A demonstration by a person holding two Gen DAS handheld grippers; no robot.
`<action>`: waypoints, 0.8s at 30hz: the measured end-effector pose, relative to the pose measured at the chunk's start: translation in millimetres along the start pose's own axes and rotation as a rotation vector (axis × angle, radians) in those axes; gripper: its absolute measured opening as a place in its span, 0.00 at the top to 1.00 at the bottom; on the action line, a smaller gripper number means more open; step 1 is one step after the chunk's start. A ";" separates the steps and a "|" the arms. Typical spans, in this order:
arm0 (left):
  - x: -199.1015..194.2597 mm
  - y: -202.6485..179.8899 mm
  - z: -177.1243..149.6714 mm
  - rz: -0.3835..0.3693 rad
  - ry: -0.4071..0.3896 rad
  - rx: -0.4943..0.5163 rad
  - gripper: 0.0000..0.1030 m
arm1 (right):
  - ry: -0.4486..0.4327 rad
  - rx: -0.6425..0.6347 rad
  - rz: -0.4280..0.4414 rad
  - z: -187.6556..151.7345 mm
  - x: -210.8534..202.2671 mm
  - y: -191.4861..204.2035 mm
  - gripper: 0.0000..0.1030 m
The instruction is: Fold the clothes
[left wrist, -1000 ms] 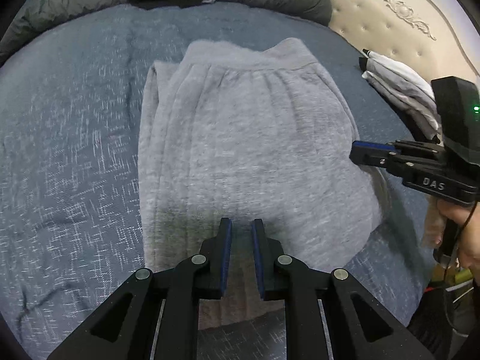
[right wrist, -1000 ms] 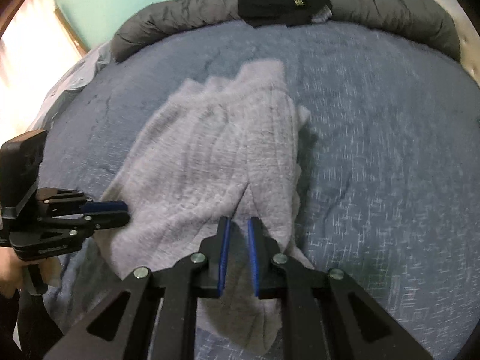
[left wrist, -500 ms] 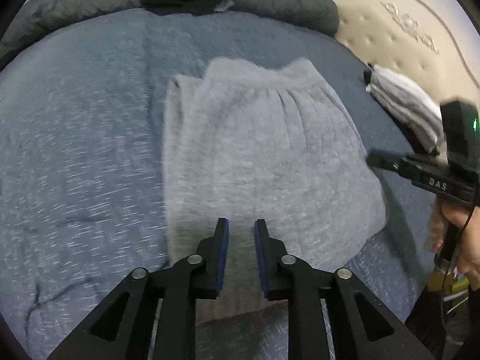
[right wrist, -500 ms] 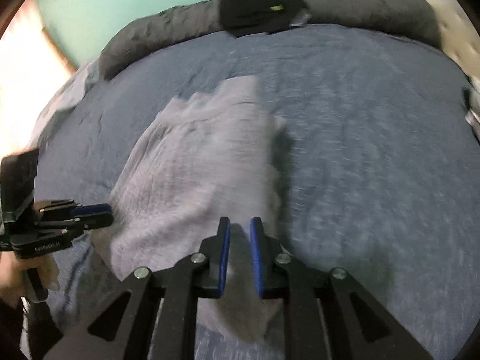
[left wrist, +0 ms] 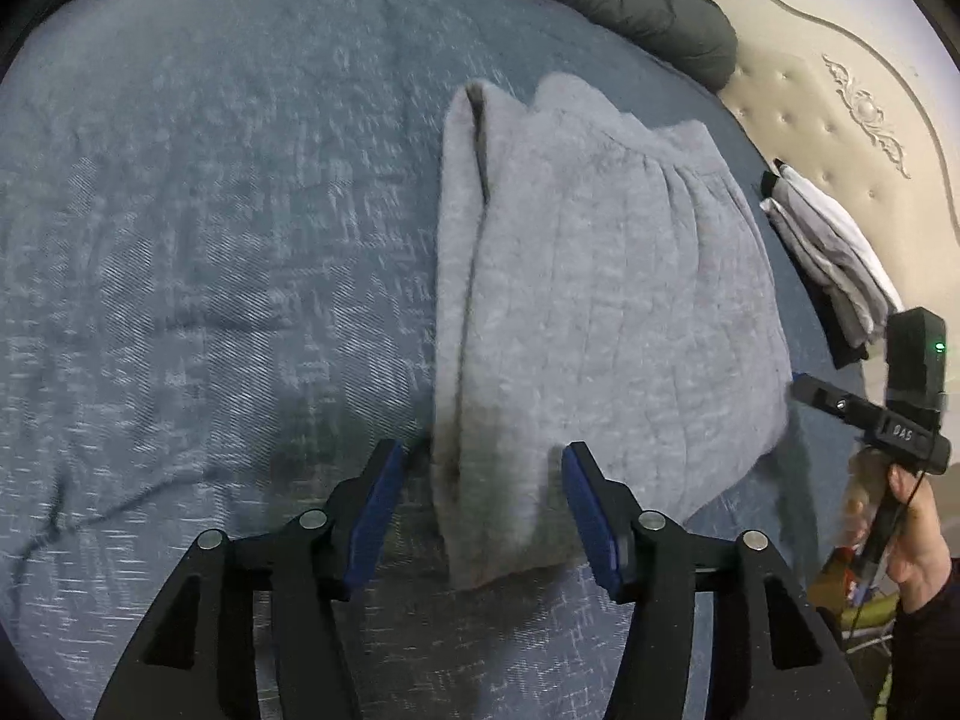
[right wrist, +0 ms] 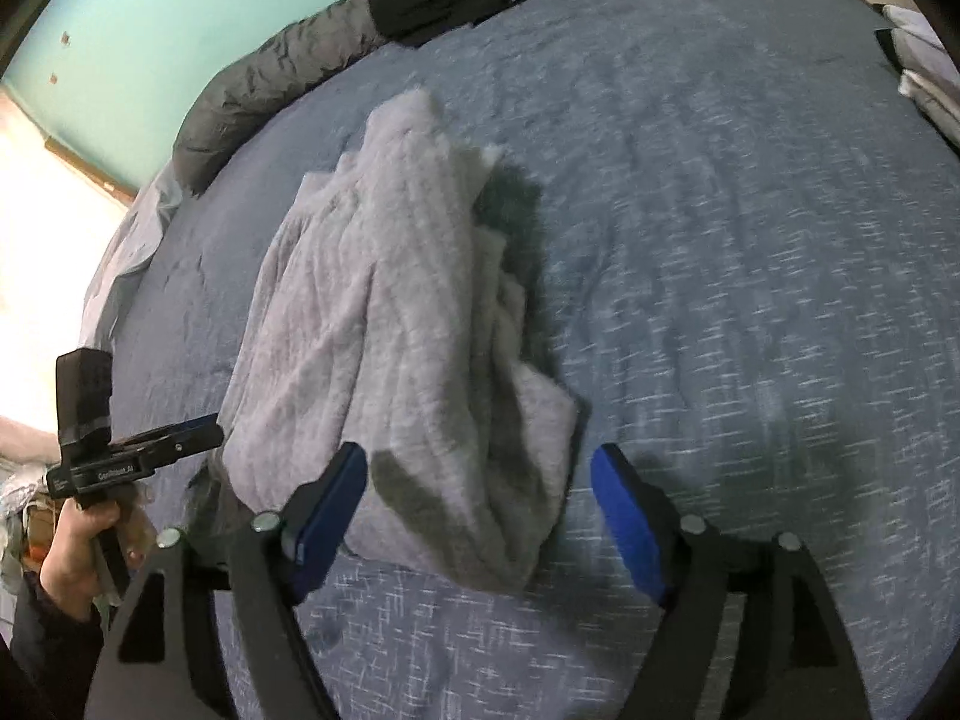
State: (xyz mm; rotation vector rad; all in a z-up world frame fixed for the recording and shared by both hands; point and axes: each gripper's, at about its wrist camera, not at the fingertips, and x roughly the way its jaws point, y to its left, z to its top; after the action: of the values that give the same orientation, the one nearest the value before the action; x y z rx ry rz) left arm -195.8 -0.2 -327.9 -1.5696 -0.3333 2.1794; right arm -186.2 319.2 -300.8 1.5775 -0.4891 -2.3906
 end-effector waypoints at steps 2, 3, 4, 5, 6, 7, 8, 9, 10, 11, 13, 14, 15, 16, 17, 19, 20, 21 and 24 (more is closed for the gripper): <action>6.9 0.8 -1.2 -0.016 0.012 -0.007 0.36 | 0.033 -0.026 -0.022 -2.6 11.3 3.6 0.17; 10.4 1.3 -1.7 -0.024 0.017 -0.011 0.36 | 0.043 -0.030 -0.028 -3.5 15.2 3.7 0.17; 14.0 1.8 -2.2 -0.032 0.023 -0.016 0.36 | 0.046 -0.022 -0.023 -3.9 18.2 2.4 0.16; 17.5 3.1 -2.7 -0.038 0.028 -0.024 0.36 | 0.047 -0.010 -0.015 -4.1 20.9 0.6 0.14; 21.0 4.7 -3.2 -0.045 0.034 -0.034 0.35 | 0.052 0.006 -0.001 -4.1 24.4 -2.2 0.13; 24.5 6.3 -3.7 -0.051 0.039 -0.043 0.34 | 0.058 0.024 0.014 -3.9 28.0 -5.4 0.11; 25.9 7.2 -3.4 -0.056 0.037 -0.048 0.33 | 0.061 0.035 0.029 -3.5 30.7 -7.4 0.11; 26.7 7.8 -2.8 -0.061 0.033 -0.052 0.32 | 0.063 0.042 0.044 -3.2 32.9 -9.1 0.11; 27.4 8.5 -2.2 -0.065 0.029 -0.056 0.31 | 0.060 0.043 0.053 -2.1 34.6 -9.7 0.10; 28.2 9.1 -1.6 -0.069 0.025 -0.060 0.31 | 0.056 0.040 0.060 -0.9 36.1 -10.0 0.10; 28.9 9.6 1.0 -0.075 0.012 -0.074 0.31 | 0.053 0.029 0.061 1.6 38.9 -8.5 0.10; 29.5 8.9 2.3 -0.072 0.008 -0.076 0.31 | 0.053 0.022 0.060 3.2 40.7 -7.0 0.10; 30.2 7.9 3.4 -0.068 0.004 -0.076 0.31 | 0.050 0.015 0.061 4.5 41.9 -5.1 0.10; 30.5 6.2 3.9 -0.062 -0.001 -0.071 0.31 | 0.049 0.006 0.060 5.7 43.2 -2.6 0.10; 30.7 4.3 4.1 -0.055 -0.007 -0.063 0.31 | 0.051 -0.004 0.060 7.0 44.8 0.7 0.10; 28.6 0.6 2.2 -0.052 -0.024 -0.058 0.31 | 0.056 -0.036 0.040 10.3 49.7 7.2 0.10; 27.3 -1.2 0.4 -0.054 -0.030 -0.055 0.31 | 0.060 -0.055 0.035 11.6 51.6 11.0 0.10; 25.7 -3.5 -2.5 -0.063 -0.035 -0.052 0.31 | 0.062 -0.067 0.035 10.6 51.9 13.2 0.10; 27.0 -9.5 -9.4 -0.093 -0.033 -0.027 0.33 | 0.062 -0.083 0.056 8.7 52.4 13.8 0.10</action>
State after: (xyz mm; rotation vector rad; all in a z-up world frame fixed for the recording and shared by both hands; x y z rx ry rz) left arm -192.2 20.4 -349.4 -1.5034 -0.4394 2.1396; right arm -214.6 288.3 -336.2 1.5754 -0.4106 -2.2825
